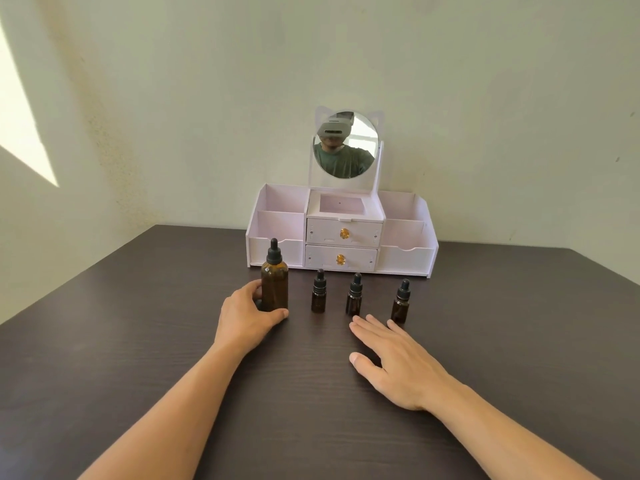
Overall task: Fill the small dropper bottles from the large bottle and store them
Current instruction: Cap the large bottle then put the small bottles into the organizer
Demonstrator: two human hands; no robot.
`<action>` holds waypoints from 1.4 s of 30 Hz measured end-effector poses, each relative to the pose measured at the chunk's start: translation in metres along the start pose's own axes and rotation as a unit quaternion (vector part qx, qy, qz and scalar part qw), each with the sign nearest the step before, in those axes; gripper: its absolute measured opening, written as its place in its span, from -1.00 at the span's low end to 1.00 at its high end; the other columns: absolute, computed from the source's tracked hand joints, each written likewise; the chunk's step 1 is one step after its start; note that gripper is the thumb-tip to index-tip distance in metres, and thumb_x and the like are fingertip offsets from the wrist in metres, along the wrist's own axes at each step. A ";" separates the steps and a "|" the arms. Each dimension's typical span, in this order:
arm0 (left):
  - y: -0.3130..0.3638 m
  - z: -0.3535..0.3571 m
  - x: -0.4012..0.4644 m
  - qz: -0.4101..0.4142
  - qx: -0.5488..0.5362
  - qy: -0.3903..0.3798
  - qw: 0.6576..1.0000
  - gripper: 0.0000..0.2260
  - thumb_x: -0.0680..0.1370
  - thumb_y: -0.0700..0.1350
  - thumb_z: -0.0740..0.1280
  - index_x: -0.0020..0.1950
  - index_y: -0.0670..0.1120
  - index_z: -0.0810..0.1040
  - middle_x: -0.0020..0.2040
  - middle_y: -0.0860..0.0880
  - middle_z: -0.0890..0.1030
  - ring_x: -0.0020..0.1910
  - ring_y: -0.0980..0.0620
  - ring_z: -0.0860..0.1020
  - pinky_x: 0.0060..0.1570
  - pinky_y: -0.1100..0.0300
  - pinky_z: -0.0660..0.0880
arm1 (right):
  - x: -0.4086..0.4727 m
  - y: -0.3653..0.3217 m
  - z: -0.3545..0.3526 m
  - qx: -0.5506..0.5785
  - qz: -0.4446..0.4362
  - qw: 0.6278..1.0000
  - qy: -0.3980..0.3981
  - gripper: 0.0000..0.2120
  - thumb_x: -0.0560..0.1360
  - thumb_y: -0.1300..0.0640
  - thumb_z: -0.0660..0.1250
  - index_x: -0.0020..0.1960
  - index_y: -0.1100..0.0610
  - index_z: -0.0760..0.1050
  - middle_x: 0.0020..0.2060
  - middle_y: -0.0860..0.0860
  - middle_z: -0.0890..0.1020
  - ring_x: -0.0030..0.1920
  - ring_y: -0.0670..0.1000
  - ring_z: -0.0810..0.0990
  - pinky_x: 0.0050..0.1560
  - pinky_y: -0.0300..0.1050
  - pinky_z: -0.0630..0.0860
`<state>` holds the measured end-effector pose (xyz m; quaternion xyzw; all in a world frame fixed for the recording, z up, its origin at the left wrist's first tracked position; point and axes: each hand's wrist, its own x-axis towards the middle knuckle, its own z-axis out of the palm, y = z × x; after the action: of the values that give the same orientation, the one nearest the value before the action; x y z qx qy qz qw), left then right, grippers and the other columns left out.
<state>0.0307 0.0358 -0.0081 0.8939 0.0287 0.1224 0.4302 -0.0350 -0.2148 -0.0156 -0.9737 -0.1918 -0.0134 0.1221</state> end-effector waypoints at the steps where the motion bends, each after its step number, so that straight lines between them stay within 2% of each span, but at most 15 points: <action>1: 0.000 0.000 0.000 0.002 0.008 0.000 1.000 -0.37 0.38 -0.02 0.55 0.41 -0.05 0.43 0.24 -0.04 0.59 0.23 -0.05 0.53 0.25 0.04 0.44 | -0.002 0.000 -0.001 0.005 0.003 1.000 0.007 -0.43 0.60 -0.18 0.00 0.54 -0.02 0.03 0.53 -0.17 0.04 0.52 -0.20 -0.07 0.52 -0.15 -0.15; 6: -0.002 -0.001 -0.003 0.002 0.059 -0.023 0.998 -0.35 0.41 0.08 0.50 0.42 -0.01 0.34 0.27 -0.04 0.55 0.26 -0.07 0.48 0.23 -0.03 0.46 | -0.022 0.008 -0.006 0.000 0.013 1.000 -0.010 -0.44 0.60 -0.20 -0.04 0.54 -0.06 -0.02 0.53 -0.19 -0.01 0.51 -0.22 -0.12 0.52 -0.16 -0.17; 9: -0.002 -0.001 -0.005 -0.009 0.073 -0.030 0.997 -0.19 0.42 0.14 0.48 0.50 -0.07 0.13 0.34 -0.05 0.49 0.35 -0.08 0.39 0.26 -0.05 0.42 | -0.043 0.019 -0.010 0.000 0.036 0.999 -0.011 -0.45 0.60 -0.21 -0.04 0.54 -0.10 -0.03 0.52 -0.22 -0.04 0.50 -0.26 -0.15 0.51 -0.17 -0.19; 11: -0.001 -0.002 -0.009 -0.009 0.090 -0.034 0.995 -0.18 0.42 0.18 0.45 0.49 -0.08 0.09 0.39 -0.06 0.44 0.40 -0.08 0.34 0.27 -0.03 0.41 | -0.053 0.023 -0.012 0.000 0.052 0.999 -0.007 -0.45 0.59 -0.21 -0.05 0.54 -0.11 -0.02 0.52 -0.23 -0.03 0.50 -0.26 -0.14 0.52 -0.17 -0.18; 14: -0.003 -0.002 -0.013 -0.015 0.118 -0.044 0.992 -0.22 0.44 0.25 0.40 0.47 -0.08 0.15 0.43 -0.12 0.38 0.44 -0.09 0.30 0.28 -0.02 0.41 | -0.059 0.022 -0.012 0.000 0.075 0.997 0.000 -0.44 0.57 -0.23 -0.08 0.53 -0.11 0.00 0.51 -0.25 -0.02 0.50 -0.26 -0.13 0.53 -0.14 -0.16; 17: -0.006 -0.004 -0.015 -0.012 0.133 -0.043 0.990 -0.30 0.45 0.29 0.36 0.46 -0.06 0.31 0.42 -0.12 0.41 0.47 -0.07 0.27 0.31 -0.01 0.41 | -0.060 0.018 -0.010 0.003 0.082 0.996 0.019 -0.46 0.59 -0.22 -0.04 0.53 -0.11 0.02 0.52 -0.23 0.00 0.50 -0.26 -0.12 0.53 -0.14 -0.15; 20: -0.006 -0.006 -0.015 0.002 0.129 -0.025 0.991 -0.44 0.47 0.23 0.37 0.35 -0.06 0.50 0.30 -0.09 0.52 0.40 -0.08 0.36 0.30 0.03 0.41 | -0.059 0.018 -0.008 0.005 0.085 0.996 0.031 -0.46 0.59 -0.21 -0.03 0.53 -0.10 0.04 0.52 -0.22 0.01 0.50 -0.25 -0.11 0.52 -0.15 -0.15; 22: -0.006 -0.007 -0.014 -0.005 0.121 -0.014 0.993 -0.49 0.49 0.18 0.38 0.33 -0.08 0.55 0.38 -0.08 0.49 0.41 -0.08 0.36 0.33 0.03 0.37 | -0.058 0.019 -0.008 0.005 0.086 0.996 0.032 -0.46 0.59 -0.21 -0.03 0.53 -0.09 0.04 0.52 -0.21 0.02 0.51 -0.24 -0.10 0.52 -0.15 -0.15; 25: -0.005 -0.007 -0.012 -0.021 0.109 -0.008 0.994 -0.54 0.51 0.13 0.39 0.33 -0.07 0.55 0.44 -0.05 0.43 0.42 -0.08 0.38 0.36 0.02 0.38 | -0.058 0.019 -0.007 0.000 0.086 0.996 0.032 -0.46 0.60 -0.20 -0.03 0.53 -0.09 0.03 0.52 -0.21 0.01 0.51 -0.24 -0.10 0.52 -0.15 -0.15; 35: -0.003 -0.002 -0.010 -0.038 0.085 0.021 0.995 -0.58 0.50 0.07 0.42 0.30 -0.09 0.58 0.42 -0.03 0.46 0.33 -0.08 0.47 0.25 0.04 0.47 | -0.057 0.020 -0.006 -0.007 0.085 0.996 0.030 -0.46 0.60 -0.20 -0.04 0.54 -0.09 0.02 0.53 -0.20 0.01 0.51 -0.22 -0.11 0.52 -0.14 -0.15; 42: -0.003 -0.004 -0.015 -0.027 0.134 -0.004 0.991 -0.41 0.51 0.16 0.38 0.42 -0.14 0.43 0.44 -0.04 0.43 0.41 -0.05 0.38 0.32 0.05 0.39 | -0.059 0.022 -0.006 0.003 0.080 0.996 0.037 -0.46 0.59 -0.22 -0.04 0.53 -0.10 0.03 0.52 -0.21 0.02 0.50 -0.24 -0.11 0.52 -0.16 -0.16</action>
<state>0.0152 0.0383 -0.0116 0.9428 0.0671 0.1027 0.3100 -0.0812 -0.2578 -0.0195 -0.9845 -0.1082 -0.0394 0.1326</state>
